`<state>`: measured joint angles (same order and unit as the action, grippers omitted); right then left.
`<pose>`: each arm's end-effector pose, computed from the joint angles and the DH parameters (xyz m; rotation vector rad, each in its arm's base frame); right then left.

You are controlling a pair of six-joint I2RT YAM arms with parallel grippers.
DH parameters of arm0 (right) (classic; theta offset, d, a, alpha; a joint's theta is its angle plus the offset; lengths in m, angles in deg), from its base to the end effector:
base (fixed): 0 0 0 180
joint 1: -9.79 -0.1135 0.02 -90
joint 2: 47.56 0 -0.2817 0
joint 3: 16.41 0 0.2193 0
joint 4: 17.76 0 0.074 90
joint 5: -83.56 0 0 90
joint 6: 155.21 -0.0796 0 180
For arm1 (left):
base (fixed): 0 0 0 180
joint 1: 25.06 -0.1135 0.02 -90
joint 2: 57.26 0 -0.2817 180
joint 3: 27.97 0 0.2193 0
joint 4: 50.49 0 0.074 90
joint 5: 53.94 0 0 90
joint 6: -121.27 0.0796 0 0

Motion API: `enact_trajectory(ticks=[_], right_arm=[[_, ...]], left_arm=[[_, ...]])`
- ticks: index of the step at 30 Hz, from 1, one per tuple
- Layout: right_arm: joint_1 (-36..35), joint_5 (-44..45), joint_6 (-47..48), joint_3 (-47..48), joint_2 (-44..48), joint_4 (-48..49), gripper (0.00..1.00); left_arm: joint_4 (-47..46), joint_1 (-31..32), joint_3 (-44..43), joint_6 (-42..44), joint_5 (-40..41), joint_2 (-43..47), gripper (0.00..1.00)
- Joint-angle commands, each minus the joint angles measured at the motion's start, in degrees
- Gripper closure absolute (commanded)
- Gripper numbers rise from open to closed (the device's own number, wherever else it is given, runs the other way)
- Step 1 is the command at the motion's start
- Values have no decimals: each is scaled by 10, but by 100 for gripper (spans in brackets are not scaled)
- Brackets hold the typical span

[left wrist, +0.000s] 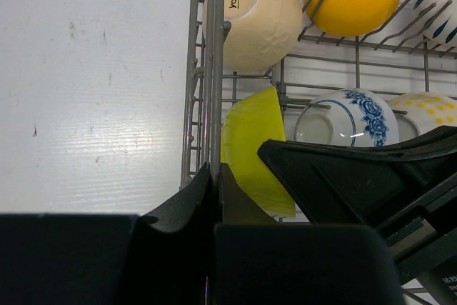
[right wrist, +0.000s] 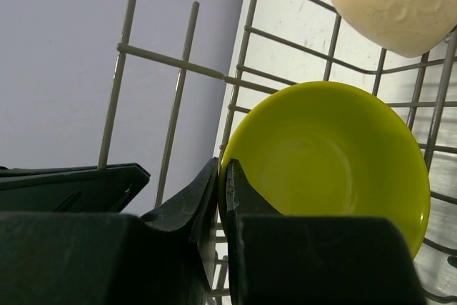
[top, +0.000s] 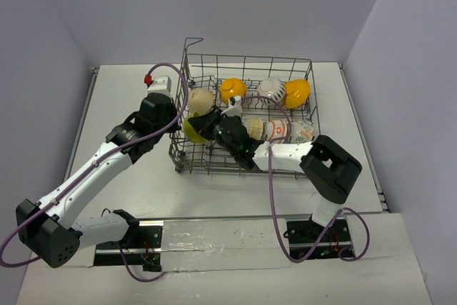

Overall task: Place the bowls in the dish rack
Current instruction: Turn the bowl upside down over the dish rack.

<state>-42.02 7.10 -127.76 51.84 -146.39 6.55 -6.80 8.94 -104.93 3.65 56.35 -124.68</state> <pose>0.2635 0.3048 0.2638 0.3676 1.8162 1.2692 0.2236 -0.1175 0.3265 -0.0830 2.1339 -0.2504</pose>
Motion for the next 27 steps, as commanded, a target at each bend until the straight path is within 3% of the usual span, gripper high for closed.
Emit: enact_trajectory(ticks=[1,15,27], right_arm=[[-41,3,-6,-18,-47,-57,100],[-43,-11,-27,4,-83,-64,100],[-43,39,-7,-59,-12,-156,99]], left_arm=[[63,2,27,4,-25,-39,100],[66,3,29,5,-20,-39,100],[74,7,26,3,-11,-52,100]])
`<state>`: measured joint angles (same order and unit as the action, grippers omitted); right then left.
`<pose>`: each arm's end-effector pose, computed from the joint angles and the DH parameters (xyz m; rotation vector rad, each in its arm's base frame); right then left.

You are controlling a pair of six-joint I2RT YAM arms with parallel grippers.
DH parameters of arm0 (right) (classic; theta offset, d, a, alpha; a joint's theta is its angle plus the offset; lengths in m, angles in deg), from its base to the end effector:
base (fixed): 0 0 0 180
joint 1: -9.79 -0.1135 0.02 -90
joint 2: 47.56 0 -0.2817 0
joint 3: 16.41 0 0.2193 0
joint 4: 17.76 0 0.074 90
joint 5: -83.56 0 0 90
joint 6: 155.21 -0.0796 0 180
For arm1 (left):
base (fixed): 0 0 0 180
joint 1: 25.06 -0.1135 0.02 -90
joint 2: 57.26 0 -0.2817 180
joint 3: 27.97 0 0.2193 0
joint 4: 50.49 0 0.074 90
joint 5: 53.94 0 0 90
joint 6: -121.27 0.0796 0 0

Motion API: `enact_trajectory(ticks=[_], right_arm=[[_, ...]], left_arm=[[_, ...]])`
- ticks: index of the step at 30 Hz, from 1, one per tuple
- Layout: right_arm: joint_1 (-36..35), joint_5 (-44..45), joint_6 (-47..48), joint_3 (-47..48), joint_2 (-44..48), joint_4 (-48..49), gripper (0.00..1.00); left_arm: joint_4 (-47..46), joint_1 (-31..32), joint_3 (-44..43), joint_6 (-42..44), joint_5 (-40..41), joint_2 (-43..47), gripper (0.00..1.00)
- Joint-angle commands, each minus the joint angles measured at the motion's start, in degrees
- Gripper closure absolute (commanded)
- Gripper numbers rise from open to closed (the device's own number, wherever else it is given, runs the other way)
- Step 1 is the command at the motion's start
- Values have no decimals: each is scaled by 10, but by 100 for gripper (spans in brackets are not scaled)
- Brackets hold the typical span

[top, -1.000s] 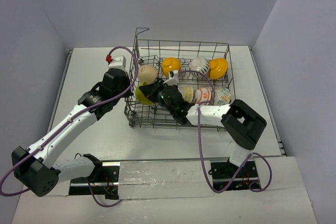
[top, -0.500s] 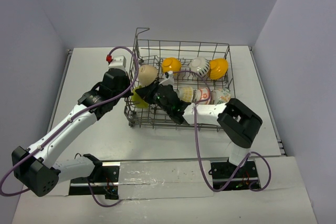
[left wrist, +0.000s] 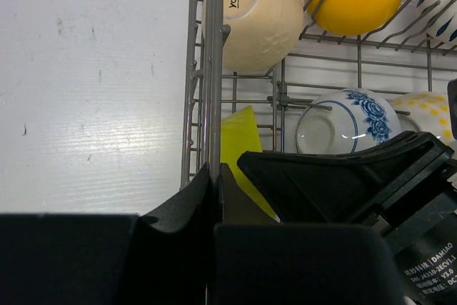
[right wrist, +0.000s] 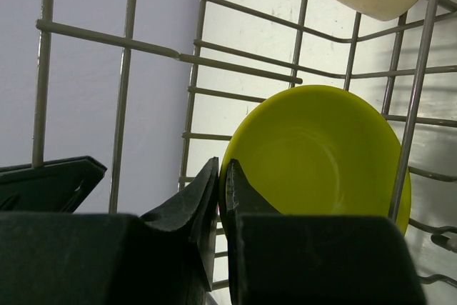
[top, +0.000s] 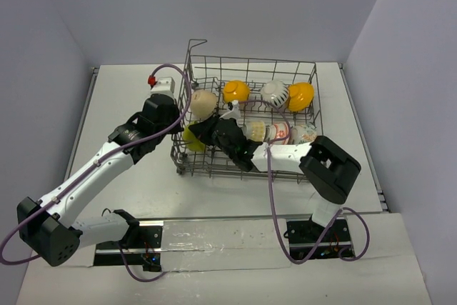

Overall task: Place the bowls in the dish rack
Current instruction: Turn the bowl upside down over the dish rack.

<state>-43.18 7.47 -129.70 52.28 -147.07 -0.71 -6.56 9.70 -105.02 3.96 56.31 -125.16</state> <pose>0.2572 0.3092 0.2430 0.3865 1.9472 1.2000 0.2233 -0.1214 0.3246 -0.0603 2.1449 -0.2492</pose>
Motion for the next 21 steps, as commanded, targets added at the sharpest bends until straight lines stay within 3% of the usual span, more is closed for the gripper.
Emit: enact_trajectory(ticks=[1,21], right_arm=[[-31,40,13,-68,-1,-90,99],[-32,85,31,-88,67,-181,81]], left_arm=[[73,0,27,-1,-10,-48,100],[85,0,21,-8,3,-66,100]])
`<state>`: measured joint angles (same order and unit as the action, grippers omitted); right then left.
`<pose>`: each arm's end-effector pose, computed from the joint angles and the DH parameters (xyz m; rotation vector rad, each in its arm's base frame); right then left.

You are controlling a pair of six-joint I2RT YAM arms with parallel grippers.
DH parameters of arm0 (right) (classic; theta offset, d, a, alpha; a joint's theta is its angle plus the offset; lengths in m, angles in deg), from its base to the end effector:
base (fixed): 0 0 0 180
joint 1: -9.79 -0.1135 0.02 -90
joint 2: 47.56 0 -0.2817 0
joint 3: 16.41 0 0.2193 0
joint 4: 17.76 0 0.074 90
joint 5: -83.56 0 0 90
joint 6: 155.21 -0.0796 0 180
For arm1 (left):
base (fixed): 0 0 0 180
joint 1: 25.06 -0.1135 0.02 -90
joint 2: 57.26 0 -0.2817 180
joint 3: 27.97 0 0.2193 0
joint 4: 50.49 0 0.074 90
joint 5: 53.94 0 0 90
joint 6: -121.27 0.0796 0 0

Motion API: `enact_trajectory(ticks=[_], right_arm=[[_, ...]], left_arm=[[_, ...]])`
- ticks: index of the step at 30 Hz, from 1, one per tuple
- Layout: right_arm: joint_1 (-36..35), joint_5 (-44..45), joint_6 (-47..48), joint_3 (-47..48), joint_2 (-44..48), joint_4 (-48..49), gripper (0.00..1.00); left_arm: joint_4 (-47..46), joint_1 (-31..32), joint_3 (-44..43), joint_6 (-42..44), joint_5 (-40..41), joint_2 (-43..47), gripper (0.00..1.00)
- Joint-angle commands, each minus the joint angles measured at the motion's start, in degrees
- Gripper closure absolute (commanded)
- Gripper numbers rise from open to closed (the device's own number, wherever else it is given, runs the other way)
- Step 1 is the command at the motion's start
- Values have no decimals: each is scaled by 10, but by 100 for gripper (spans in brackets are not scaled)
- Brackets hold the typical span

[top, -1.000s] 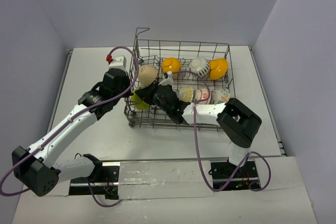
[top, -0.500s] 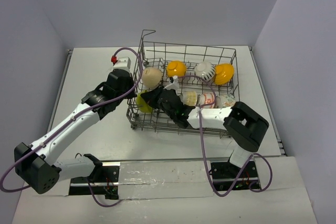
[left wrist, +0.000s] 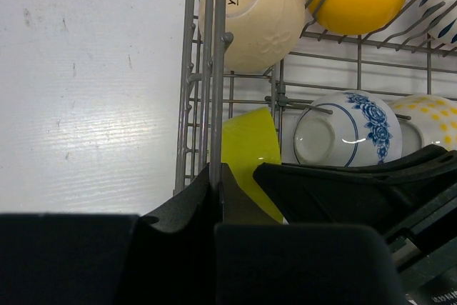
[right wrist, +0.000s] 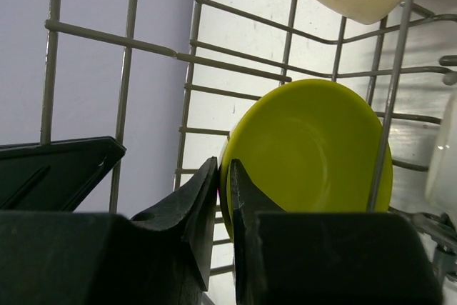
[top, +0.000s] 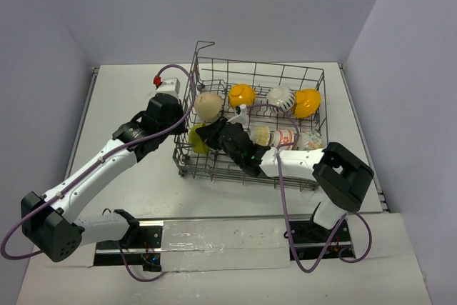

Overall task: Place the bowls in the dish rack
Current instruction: Turn the bowl upside down over the dish rack.

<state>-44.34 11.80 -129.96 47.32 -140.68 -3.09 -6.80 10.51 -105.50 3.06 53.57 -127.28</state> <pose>0.2376 0.2861 0.2491 0.4240 1.9336 1.1443 0.2272 -0.1330 0.3184 -0.0301 2.1841 -0.2992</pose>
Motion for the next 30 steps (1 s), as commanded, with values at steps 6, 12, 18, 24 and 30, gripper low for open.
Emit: enact_trajectory(ticks=[6,12,18,24,30], right_arm=[[-23,71,26,-36,24,-220,75],[-24,73,22,-50,28,-231,73],[-24,82,17,-62,37,-245,71],[-24,93,9,-67,51,-272,70],[-24,101,9,-75,64,-293,70]], left_arm=[[88,-9,26,2,30,-47,100],[91,-9,26,3,30,-50,100],[92,-9,25,4,30,-55,100],[91,-8,25,5,27,-57,100],[93,-7,24,6,23,-60,100]])
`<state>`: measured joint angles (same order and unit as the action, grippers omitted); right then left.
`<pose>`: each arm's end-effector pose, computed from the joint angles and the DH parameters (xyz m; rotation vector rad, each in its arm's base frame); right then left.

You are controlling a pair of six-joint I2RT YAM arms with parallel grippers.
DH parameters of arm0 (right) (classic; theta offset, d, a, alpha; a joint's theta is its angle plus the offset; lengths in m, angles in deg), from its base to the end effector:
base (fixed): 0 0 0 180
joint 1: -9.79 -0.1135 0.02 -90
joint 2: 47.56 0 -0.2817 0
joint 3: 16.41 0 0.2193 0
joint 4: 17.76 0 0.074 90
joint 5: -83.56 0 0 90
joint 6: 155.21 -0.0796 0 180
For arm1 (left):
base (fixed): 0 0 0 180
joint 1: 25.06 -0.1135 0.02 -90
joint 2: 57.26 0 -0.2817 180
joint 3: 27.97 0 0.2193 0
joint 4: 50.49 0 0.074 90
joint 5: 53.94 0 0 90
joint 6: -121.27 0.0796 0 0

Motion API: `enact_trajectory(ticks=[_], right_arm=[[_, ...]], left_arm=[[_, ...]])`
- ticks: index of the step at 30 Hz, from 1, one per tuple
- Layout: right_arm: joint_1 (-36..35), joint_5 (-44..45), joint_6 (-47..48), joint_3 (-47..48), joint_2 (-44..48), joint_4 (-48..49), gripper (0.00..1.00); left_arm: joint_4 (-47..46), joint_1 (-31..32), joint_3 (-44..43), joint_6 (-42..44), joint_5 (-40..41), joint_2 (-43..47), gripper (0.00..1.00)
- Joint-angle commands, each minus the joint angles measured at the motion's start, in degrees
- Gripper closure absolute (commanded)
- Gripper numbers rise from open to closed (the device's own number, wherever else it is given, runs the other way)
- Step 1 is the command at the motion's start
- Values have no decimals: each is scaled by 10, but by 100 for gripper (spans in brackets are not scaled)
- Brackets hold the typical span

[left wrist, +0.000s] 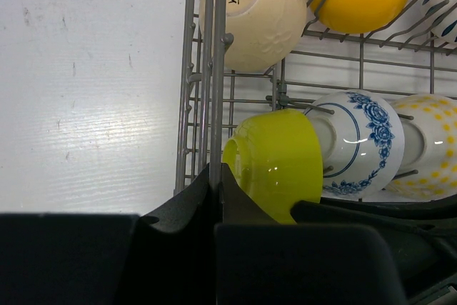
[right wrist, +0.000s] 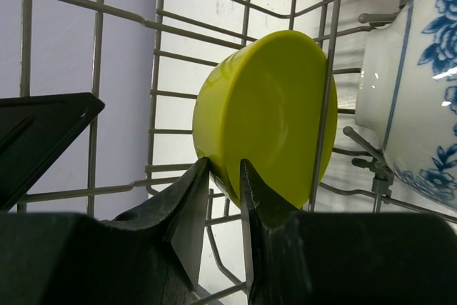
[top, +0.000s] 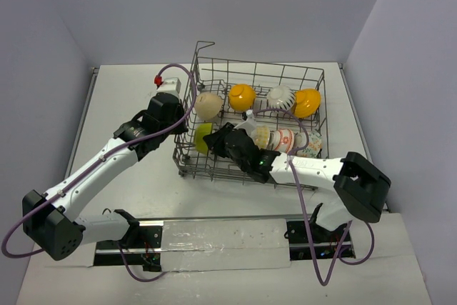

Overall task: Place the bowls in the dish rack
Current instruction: Turn the bowl upside down over the dish rack.

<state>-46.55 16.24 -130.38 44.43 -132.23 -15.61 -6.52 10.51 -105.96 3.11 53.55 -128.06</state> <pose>0.2093 0.2589 0.2509 0.4343 2.0146 1.0090 0.2295 -0.1347 0.3172 -0.0269 2.1935 -0.2927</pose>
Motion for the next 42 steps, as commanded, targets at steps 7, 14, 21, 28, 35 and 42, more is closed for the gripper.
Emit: enact_trajectory(ticks=[7,14,21,28,35,42], right_arm=[[-2,64,9,-53,-2,-196,69],[-2,71,8,-65,26,-215,69],[-4,67,20,-69,32,-205,68],[-8,50,40,-82,36,-164,67],[-48,60,149,-79,85,-111,64],[-57,66,252,-15,203,-204,59]], left_arm=[[92,-4,27,7,25,-55,100],[91,-4,26,7,22,-56,100],[90,-3,26,7,20,-58,100],[91,-2,26,7,19,-61,100],[96,-2,23,4,25,-66,100],[103,-2,21,-7,44,-79,100]])
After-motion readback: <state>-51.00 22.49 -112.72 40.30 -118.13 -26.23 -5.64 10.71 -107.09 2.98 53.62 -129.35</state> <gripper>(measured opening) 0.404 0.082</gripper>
